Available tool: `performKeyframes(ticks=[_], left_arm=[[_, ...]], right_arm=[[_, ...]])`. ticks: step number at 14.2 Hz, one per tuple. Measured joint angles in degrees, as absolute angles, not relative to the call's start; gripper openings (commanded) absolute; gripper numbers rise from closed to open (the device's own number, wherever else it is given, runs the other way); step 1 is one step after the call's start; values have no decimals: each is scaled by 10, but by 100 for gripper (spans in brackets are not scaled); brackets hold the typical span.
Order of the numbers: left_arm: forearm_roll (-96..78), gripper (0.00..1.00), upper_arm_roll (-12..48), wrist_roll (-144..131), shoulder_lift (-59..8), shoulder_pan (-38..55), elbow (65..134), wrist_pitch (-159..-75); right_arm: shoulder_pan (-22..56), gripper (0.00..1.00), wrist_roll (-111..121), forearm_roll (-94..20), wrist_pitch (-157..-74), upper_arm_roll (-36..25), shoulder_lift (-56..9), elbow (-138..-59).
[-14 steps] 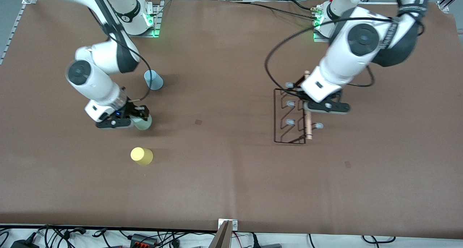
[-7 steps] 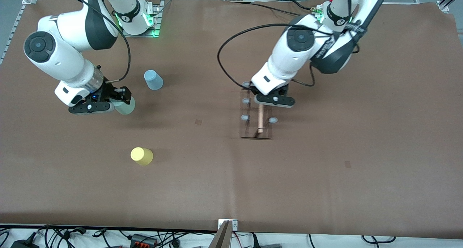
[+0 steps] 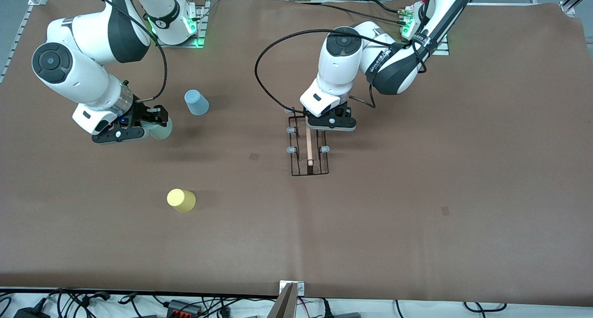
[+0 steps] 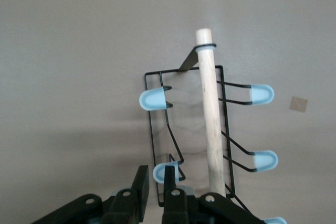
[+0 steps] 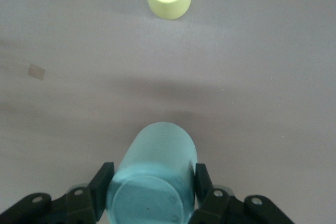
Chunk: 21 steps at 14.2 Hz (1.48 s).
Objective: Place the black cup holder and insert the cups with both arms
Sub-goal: 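Set the rack down mid-table, open the left gripper and withdraw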
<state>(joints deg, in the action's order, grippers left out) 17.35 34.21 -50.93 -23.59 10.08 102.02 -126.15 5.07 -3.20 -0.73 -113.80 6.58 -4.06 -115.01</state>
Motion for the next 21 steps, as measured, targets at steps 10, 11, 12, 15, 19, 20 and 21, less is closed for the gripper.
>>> performKeyframes(ticks=[10,11,12,15,19,20,21], left_arm=[[181,100,337,-288,-180,-44,952,-1110],[181,100,337,-243,-176,-67,943,-1091],[181,100,337,-204,-174,-91,934,-1073],[181,100,337,-117,-173,-165,906,-1009],[176,100,337,-48,-172,-212,859,-943],[159,100,337,-30,-171,-226,848,-939],[136,100,337,-19,-171,-242,840,-933]], right_arm=[[147,1,-389,-97,-1149,157,-25,-1116],[175,1,-452,-97,-1172,168,-30,-1115],[202,1,-510,-97,-1199,178,-39,-1115],[257,1,-632,-75,-1267,203,-82,-1108],[268,1,-669,-27,-1287,207,-121,-1100],[268,1,-669,-24,-1295,207,-126,-1099],[269,1,-669,-21,-1303,207,-130,-1099]])
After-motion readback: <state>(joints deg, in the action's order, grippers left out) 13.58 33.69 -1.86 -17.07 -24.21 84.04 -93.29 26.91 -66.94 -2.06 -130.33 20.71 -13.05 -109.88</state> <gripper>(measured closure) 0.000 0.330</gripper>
